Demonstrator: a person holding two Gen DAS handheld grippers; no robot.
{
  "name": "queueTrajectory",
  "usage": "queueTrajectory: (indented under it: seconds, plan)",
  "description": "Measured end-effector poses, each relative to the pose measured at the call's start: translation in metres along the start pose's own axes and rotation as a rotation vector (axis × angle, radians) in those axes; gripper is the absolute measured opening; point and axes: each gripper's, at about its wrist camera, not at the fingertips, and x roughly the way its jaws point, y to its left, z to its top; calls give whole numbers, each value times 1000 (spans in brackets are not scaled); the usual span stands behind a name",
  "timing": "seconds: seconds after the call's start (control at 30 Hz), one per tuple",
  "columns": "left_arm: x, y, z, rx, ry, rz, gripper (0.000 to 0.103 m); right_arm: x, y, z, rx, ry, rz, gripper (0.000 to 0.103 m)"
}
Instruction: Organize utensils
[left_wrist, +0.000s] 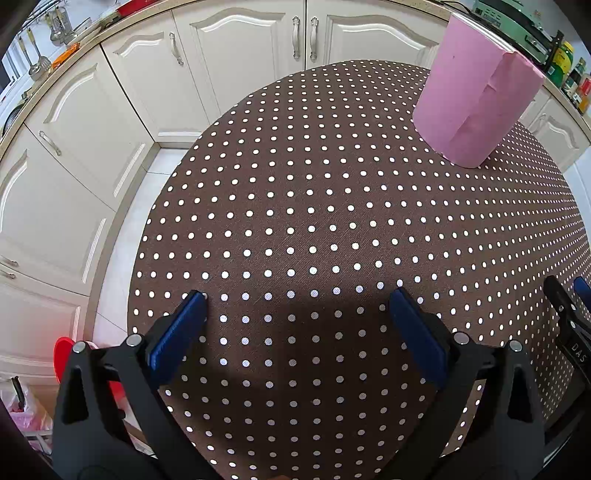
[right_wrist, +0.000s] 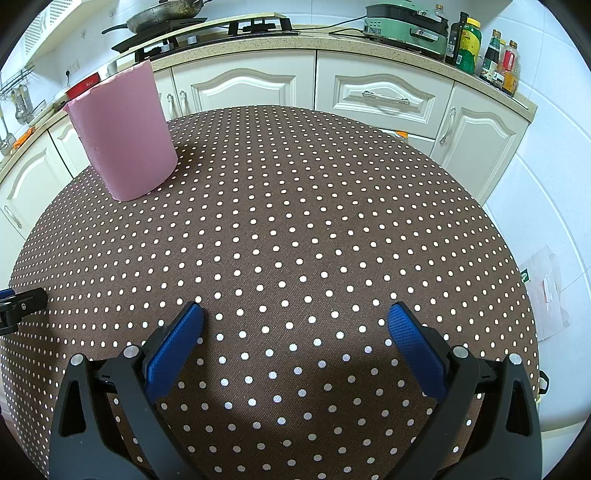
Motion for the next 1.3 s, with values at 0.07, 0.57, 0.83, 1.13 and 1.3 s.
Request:
queueTrajectory:
  seconds: [0.07, 0.57, 0.83, 1.13, 1.3]
  plan:
    - [0, 0, 0, 0, -1, 0, 98, 0, 0, 0, 0, 0, 0, 97]
    - [0, -2, -1, -2, 3, 1, 98, 0, 0, 0, 0, 0, 0, 97]
    - [-1, -1, 0, -2, 3, 0, 98, 0, 0, 0, 0, 0, 0, 97]
    - [-1, -1, 0, -2, 0, 0, 98, 0, 0, 0, 0, 0, 0, 97]
    - [0, -2, -1, 0, -6, 1, 98, 0, 0, 0, 0, 0, 0, 97]
